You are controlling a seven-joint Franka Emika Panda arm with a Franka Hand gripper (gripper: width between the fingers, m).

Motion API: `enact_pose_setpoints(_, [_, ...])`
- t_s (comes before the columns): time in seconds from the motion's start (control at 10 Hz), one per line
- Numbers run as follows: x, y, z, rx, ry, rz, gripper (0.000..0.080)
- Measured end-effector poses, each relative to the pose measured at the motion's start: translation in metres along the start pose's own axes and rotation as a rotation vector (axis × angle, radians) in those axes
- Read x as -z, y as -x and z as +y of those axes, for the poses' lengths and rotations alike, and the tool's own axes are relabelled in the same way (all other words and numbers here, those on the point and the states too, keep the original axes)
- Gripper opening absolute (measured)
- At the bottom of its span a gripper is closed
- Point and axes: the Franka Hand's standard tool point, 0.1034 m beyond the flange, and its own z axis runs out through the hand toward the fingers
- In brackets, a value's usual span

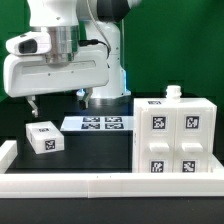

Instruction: Assemble cabinet

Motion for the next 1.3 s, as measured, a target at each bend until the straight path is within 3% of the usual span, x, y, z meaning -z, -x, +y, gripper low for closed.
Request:
enact_pose_setpoints(0.3, [-0.009,0.001,0.002,0.051,0.008,0.002,0.0797])
enact_pose_setpoints(0.5, [-0.023,0.024,0.019,0.093,0.006,-0.014,0.0797])
enact_pose_setpoints(1.3, [-0.049,0.048,0.027,0.097,-0.012,-0.045,0.0797])
